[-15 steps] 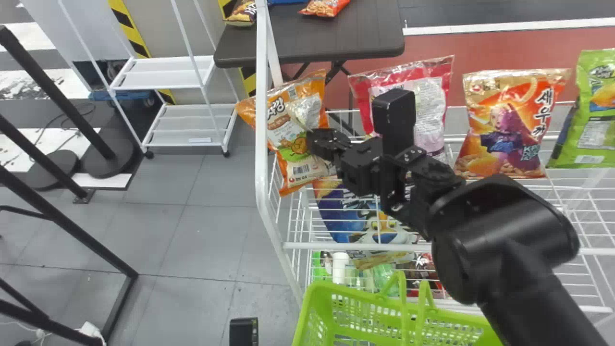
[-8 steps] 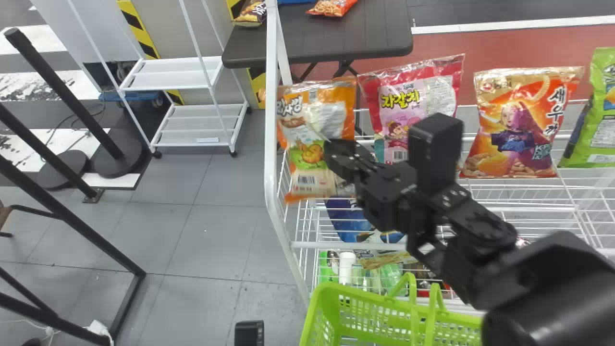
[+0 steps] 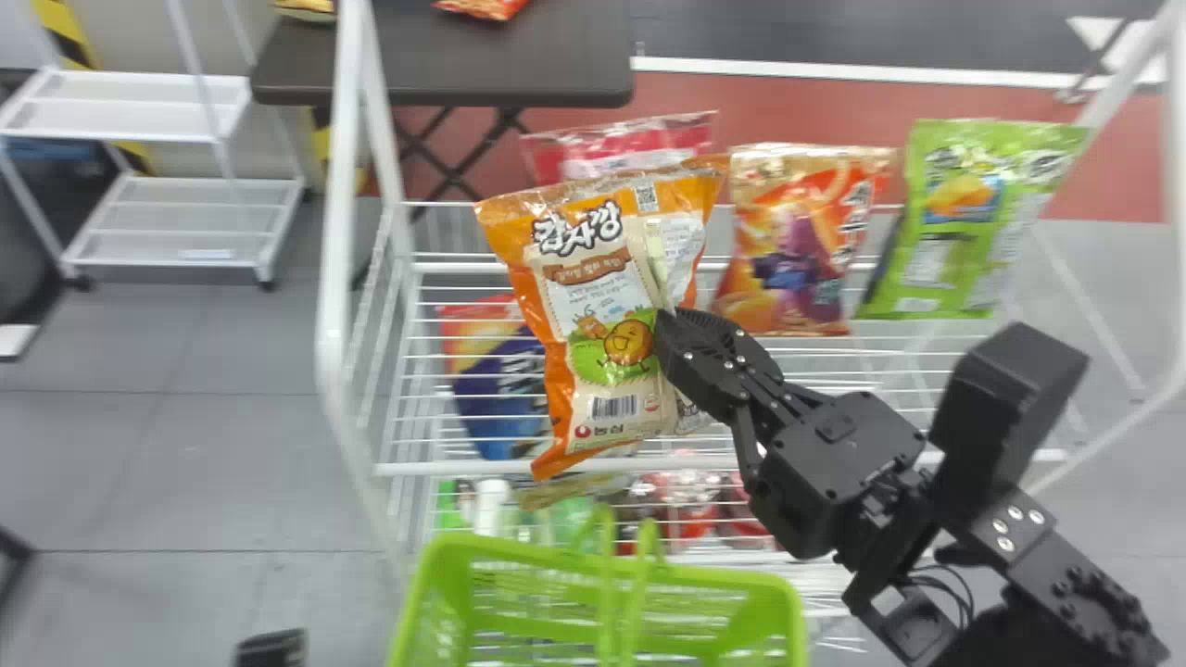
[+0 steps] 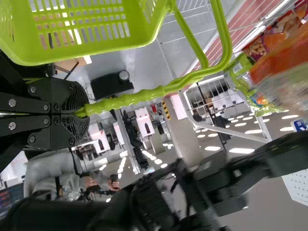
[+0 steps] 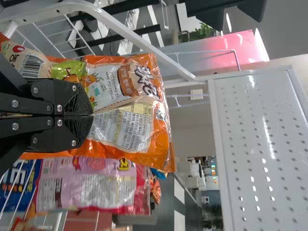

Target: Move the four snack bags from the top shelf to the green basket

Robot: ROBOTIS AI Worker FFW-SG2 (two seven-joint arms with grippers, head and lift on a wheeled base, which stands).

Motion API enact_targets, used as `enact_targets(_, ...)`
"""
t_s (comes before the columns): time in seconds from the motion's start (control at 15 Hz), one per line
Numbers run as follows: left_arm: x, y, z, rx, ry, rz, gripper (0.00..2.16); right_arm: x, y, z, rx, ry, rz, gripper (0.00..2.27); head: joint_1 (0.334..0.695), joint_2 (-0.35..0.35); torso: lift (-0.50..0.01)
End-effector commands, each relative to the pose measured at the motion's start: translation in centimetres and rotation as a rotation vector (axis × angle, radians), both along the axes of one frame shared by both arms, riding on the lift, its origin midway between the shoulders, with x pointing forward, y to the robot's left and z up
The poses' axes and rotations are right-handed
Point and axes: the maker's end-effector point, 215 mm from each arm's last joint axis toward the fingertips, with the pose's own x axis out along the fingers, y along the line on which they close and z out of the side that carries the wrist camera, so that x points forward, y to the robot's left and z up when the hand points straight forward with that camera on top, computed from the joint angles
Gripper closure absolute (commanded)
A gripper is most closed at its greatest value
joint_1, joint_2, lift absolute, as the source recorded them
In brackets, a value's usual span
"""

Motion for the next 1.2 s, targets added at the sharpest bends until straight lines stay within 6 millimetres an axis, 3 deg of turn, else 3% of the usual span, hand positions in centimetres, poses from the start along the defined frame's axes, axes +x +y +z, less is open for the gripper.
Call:
enact_targets(0.0, 0.5, 0.4, 0.0, -0.002, 0.003, 0.032, 1.43, -1.4, -4.5, 1.0, -0.024, -0.003, -0.056, 2.01, 0.695, -0.185, 0.000)
enact_targets(0.2, 2.2, 1.0, -0.3, 0.033, -0.039, 0.089, 1.43, -2.2, -9.3, -0.3, -0.073, 0.040, -0.121, 2.02, 0.695, -0.305, 0.000)
enact_targets(0.4, 2.6, 0.7, -0.3, 0.050, -0.056, 0.104, 1.43, -4.3, -12.5, -4.9, -0.038, 0.227, -0.153, 2.02, 0.695, -0.350, 0.000)
enact_targets(0.87, 3.1, -0.4, -0.2, 0.064, -0.082, 0.108, 1.43, -12.0, -10.6, -16.6, 0.126, 0.722, -0.106, 2.02, 0.695, -0.350, 0.000)
enact_targets(1.13, 3.2, -0.3, -0.2, 0.064, -0.084, 0.108, 1.43, -13.9, -6.9, -19.0, 0.184, 0.821, -0.032, 2.02, 0.695, -0.350, 0.000)
